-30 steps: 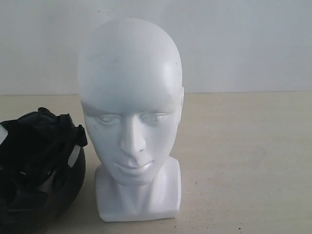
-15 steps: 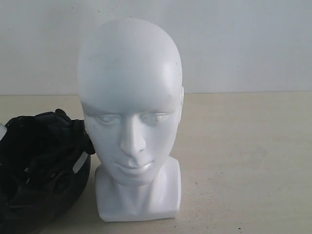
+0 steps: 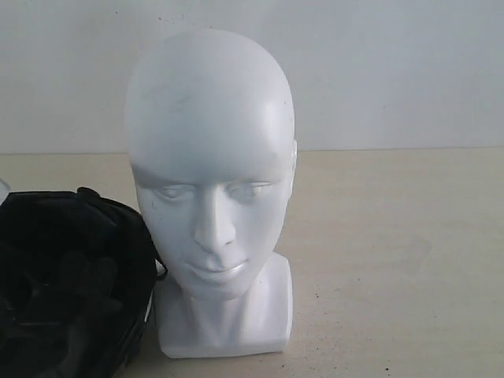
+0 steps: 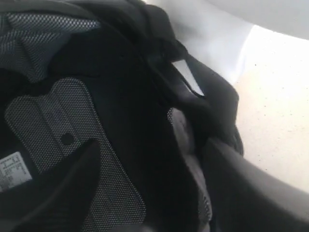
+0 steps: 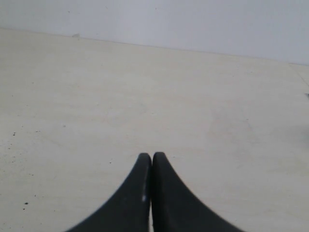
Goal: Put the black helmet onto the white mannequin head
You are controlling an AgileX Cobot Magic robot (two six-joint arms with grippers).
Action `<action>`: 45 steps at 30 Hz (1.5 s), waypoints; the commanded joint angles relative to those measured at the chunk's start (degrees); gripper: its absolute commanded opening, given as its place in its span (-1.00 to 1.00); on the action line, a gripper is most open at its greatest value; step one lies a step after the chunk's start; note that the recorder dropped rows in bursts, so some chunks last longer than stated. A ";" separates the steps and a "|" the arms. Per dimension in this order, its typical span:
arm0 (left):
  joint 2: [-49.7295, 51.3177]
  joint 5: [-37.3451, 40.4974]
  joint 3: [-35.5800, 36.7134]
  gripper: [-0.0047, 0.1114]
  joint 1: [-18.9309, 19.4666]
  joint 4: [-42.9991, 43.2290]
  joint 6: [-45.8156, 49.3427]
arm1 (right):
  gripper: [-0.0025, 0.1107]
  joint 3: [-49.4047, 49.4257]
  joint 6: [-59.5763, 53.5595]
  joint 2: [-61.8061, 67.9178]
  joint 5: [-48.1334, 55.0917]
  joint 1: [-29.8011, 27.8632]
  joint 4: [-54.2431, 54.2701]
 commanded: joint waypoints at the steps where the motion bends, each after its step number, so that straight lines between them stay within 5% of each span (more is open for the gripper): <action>1: -0.56 1.69 -0.47 0.25 -0.13 -1.40 -0.09 | -0.96 -0.02 0.00 -0.28 -0.60 -0.21 -0.26; 21: -0.56 13.25 -0.60 0.28 -0.13 -13.59 -0.20 | -0.96 -0.02 0.00 -0.28 -0.62 -0.21 -0.26; 45: 3.99 9.55 -0.85 0.28 -0.13 -22.59 1.81 | -0.96 -0.02 0.00 -0.28 -0.62 -0.21 -0.26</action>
